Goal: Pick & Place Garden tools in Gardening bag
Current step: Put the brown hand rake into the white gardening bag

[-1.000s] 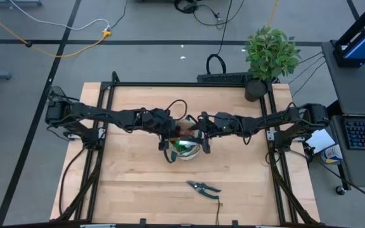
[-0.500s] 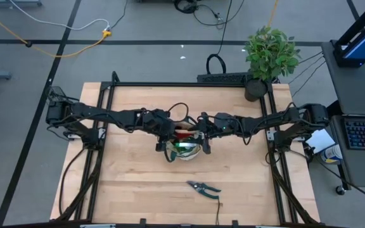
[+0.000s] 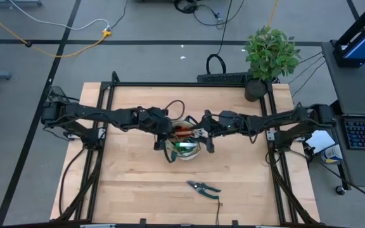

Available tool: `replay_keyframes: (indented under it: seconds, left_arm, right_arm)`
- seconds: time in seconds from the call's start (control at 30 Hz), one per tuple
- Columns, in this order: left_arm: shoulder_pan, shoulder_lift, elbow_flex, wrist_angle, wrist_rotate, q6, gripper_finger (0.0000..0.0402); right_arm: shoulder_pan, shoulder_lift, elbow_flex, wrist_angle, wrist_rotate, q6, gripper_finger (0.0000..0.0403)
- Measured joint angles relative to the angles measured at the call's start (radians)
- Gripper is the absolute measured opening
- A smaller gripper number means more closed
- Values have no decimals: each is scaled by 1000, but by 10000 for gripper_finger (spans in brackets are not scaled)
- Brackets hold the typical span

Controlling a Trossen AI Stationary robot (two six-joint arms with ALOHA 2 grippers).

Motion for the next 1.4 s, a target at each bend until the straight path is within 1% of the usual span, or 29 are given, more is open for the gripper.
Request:
replay_keyframes:
  seconds: [0.07, 0.13, 0.3, 0.43, 0.63, 0.8, 0.9, 1.07, 1.2, 1.4]
  left_arm:
    - [-4, -33, -1, -35, -31, 6, 129]
    - [-6, -66, -2, -35, -58, 6, 129]
    - [-6, -117, -1, -43, -63, 5, 129]
    - [-6, -124, -1, -43, -63, 5, 129]
    - [-6, -123, -1, -46, -63, 4, 129]
    - [-6, -123, -1, -45, -62, 1, 129]
    - [-6, -123, -1, -44, -61, 1, 129]
    - [-6, -123, -1, -43, -61, -4, 129]
    - [-6, -123, -1, -43, -61, -6, 129]
    - [-6, -123, -1, -42, -61, -6, 129]
  right_arm:
    - [0, -40, 0, -70, 25, -7, 226]
    - [0, -74, 1, -149, 53, -6, 226]
    - [7, -108, -1, -371, 107, 60, 226]
    - [21, -109, -1, -470, 124, 101, 226]
    - [32, -108, -1, -442, 129, 86, 226]
    - [28, -97, 0, -424, 222, 81, 226]
    - [23, -77, -1, -451, 221, 79, 226]
    - [24, -61, -1, -420, 187, 54, 222]
    - [24, -62, 0, -381, 171, 55, 194]
    - [24, -62, 0, -364, 169, 48, 133]
